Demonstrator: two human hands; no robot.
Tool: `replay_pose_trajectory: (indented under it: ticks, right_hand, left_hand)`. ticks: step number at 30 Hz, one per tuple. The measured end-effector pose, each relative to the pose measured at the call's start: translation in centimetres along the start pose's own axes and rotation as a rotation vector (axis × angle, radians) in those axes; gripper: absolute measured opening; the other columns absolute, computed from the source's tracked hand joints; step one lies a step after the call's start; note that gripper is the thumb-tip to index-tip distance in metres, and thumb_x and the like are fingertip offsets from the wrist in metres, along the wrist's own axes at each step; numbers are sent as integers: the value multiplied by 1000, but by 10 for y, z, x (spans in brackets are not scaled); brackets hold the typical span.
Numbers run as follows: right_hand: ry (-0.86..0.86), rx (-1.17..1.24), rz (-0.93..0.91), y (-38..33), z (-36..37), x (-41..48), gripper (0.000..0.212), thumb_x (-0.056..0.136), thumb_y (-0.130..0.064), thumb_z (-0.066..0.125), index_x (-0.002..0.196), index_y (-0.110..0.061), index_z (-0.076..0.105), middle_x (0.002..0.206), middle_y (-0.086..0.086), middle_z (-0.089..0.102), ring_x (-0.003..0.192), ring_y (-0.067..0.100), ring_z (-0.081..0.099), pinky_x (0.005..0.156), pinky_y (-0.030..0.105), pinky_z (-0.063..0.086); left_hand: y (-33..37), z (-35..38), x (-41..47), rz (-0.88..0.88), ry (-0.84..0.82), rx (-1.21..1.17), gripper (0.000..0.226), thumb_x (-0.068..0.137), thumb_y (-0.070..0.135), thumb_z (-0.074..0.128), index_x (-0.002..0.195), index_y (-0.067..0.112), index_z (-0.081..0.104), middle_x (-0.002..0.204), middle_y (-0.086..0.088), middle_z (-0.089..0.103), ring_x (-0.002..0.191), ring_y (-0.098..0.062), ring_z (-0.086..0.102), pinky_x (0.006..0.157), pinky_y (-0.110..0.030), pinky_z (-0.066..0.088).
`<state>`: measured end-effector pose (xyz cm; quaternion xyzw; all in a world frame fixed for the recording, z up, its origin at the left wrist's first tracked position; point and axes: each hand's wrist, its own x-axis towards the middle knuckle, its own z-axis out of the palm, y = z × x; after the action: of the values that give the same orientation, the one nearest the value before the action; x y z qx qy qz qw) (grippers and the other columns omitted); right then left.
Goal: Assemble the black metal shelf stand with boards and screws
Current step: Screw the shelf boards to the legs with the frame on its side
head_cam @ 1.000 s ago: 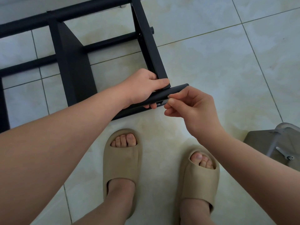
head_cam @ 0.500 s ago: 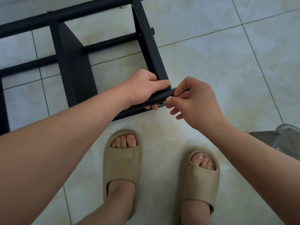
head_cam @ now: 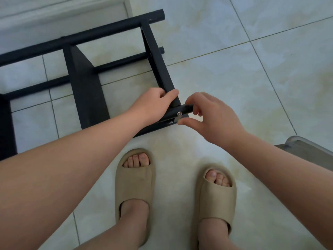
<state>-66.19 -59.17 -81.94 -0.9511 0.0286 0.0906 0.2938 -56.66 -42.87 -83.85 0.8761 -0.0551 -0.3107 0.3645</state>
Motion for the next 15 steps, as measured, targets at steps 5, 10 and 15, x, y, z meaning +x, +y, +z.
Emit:
replay_pose_trajectory:
  ticks: [5, 10, 15]
  right_hand:
    - [-2, -68, 2, 17, -23, -50, 53, 98, -47, 54, 144, -21, 49, 138, -1, 54, 128, 27, 47, 104, 42, 41]
    - [-43, -286, 140, 53, -54, -113, 67, 100, -55, 38, 160, -31, 21, 168, -6, 16, 155, 25, 8, 121, 42, 14]
    - [-62, -342, 306, 99, -76, -173, 65, 102, -55, 32, 161, -35, 13, 169, -9, 6, 156, 22, -1, 123, 40, 6]
  left_hand:
    - [25, -1, -25, 64, 264, 273, 34, 99, 51, 43, 114, 22, 54, 118, 3, 57, 111, -23, 52, 86, -37, 41]
    - [75, 21, -54, 398, 210, 536, 37, 100, 45, 46, 127, 20, 52, 137, -3, 49, 129, -28, 39, 101, -41, 36]
    - [120, 64, -73, 517, -148, 685, 42, 101, 46, 43, 136, 22, 46, 144, -1, 43, 130, -26, 40, 102, -42, 39]
